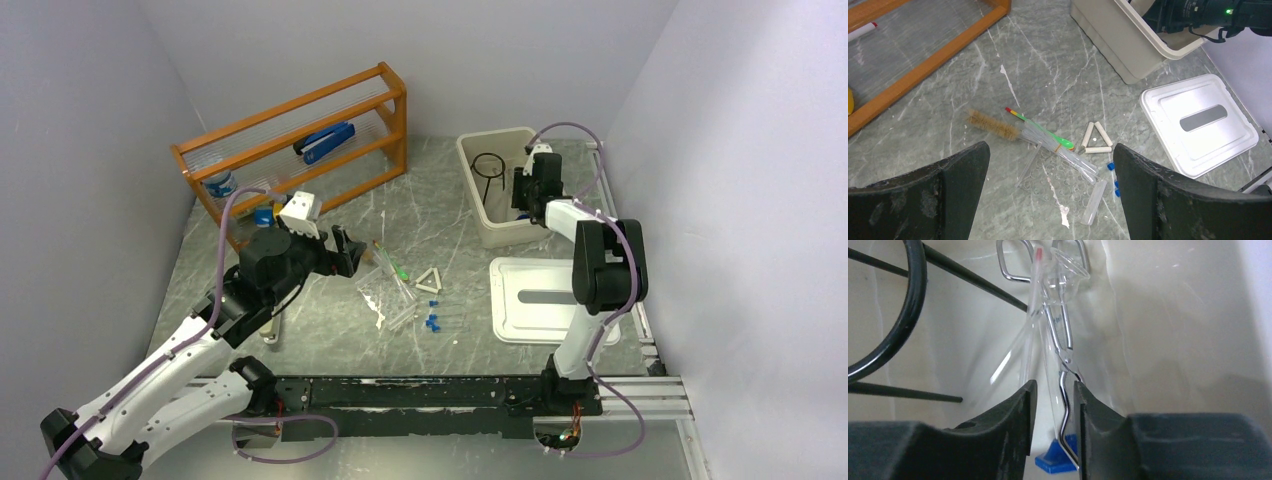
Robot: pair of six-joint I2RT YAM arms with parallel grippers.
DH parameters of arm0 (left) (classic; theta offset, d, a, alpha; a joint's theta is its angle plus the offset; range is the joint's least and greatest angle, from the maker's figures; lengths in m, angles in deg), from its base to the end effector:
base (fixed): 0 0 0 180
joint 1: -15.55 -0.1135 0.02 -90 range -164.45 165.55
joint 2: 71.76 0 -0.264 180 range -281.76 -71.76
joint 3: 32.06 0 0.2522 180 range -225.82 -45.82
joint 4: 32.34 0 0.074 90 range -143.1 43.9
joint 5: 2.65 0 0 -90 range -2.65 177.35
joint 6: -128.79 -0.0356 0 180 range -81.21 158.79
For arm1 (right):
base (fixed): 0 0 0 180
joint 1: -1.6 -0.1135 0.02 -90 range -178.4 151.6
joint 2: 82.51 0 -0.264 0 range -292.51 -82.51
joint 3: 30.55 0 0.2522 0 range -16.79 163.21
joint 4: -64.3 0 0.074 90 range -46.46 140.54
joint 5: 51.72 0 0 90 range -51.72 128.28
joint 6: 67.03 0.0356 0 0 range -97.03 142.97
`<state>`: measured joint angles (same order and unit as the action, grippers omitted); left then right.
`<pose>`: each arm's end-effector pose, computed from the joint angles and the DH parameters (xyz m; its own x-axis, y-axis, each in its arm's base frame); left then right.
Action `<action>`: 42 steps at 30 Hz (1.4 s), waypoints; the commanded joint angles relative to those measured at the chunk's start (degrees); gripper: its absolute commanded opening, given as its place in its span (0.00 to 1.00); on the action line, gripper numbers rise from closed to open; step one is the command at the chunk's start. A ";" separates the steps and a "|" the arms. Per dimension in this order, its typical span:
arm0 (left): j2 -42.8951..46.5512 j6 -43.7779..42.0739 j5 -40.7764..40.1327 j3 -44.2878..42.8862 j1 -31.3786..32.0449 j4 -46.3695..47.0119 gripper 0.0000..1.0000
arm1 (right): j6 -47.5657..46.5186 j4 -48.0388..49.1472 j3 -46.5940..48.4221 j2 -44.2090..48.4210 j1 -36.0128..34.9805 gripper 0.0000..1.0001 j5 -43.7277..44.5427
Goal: Organize the chemistry lab equipment
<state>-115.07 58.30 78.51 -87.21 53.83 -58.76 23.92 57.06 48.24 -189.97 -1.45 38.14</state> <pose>0.1450 -0.1075 0.3189 -0.3517 -0.1428 -0.9251 0.4010 0.8701 -0.2868 0.4087 0.0219 0.1801 -0.5865 -0.0146 -0.8098 -0.0455 0.9989 0.0149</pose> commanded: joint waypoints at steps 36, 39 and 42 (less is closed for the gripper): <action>7.21 8.19 -23.93 -1.23 -0.35 -9.71 0.93 | 23.70 -15.47 3.94 0.10 -44.44 0.56 0.47; 6.73 8.01 -23.76 -1.55 -0.31 -9.92 0.93 | 23.06 -14.70 3.42 -0.82 -44.67 0.53 -2.14; 6.40 8.09 -23.58 -1.60 -0.36 -9.90 0.93 | 22.54 -14.41 3.18 -1.68 -44.85 0.49 -3.63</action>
<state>-108.38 66.06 56.22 -87.47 53.83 -68.58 46.96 40.85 50.38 -190.69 -46.06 37.90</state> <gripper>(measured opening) 0.931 0.516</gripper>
